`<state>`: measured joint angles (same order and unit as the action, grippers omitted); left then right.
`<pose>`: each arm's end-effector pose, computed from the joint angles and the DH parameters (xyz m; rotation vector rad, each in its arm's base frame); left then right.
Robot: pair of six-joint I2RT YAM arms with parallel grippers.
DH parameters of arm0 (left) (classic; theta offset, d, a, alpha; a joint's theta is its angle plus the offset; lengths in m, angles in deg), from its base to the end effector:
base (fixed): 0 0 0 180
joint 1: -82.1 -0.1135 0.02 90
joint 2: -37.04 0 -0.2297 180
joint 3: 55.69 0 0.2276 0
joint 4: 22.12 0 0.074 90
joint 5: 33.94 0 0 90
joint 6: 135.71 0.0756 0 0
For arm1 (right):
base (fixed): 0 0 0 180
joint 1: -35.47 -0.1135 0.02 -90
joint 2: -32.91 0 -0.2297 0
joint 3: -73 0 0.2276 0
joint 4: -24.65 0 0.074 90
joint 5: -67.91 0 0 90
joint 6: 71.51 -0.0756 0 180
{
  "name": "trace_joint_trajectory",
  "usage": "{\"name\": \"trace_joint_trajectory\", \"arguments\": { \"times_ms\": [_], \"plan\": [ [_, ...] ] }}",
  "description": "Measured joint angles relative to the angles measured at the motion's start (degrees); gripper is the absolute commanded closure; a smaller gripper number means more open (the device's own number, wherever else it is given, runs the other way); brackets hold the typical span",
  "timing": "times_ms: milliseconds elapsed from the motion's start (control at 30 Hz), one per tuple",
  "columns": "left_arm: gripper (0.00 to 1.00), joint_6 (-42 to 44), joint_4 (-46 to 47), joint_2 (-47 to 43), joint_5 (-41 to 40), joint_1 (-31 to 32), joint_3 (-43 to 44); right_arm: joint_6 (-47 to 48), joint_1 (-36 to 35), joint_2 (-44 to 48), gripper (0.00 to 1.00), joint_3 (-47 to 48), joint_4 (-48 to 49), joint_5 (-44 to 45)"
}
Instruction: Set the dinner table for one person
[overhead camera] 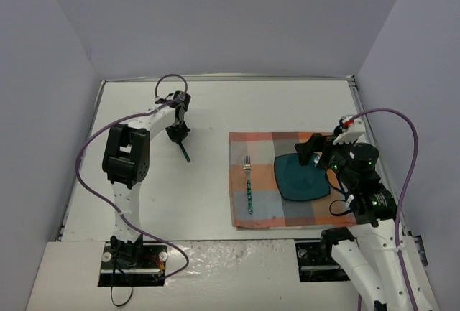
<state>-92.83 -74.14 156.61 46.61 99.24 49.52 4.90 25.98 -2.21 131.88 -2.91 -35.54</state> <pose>0.3987 -0.1100 0.1207 -0.7446 2.6001 -0.1114 0.1822 0.0483 0.3276 -0.1228 1.6543 0.4992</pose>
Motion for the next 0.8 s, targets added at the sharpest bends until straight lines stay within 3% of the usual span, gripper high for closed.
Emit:
{"name": "trace_joint_trajectory", "arguments": {
  "times_ms": [267, 400, 633, 800],
  "plan": [
    [1.00, -3.22, 7.11, -7.47, 0.94, 3.39, -12.18, 0.08, 0.00, 0.07, 0.00, -0.02, -0.02, -0.04],
    [0.99, -6.54, 9.81, -11.87, 0.92, 9.45, -18.74, 0.18, 0.00, 0.30, 0.00, -0.14, -0.02, -0.08],
    [0.76, -13.41, 12.59, -14.46, 2.65, 23.13, -22.62, 0.18, -0.02, 0.61, 0.00, -1.69, -0.02, -1.57],
    [0.56, -16.37, 14.13, -14.88, 5.28, 25.06, -23.10, 0.20, -0.35, 0.55, 0.00, -2.70, 0.03, -2.54]
  ]
}}
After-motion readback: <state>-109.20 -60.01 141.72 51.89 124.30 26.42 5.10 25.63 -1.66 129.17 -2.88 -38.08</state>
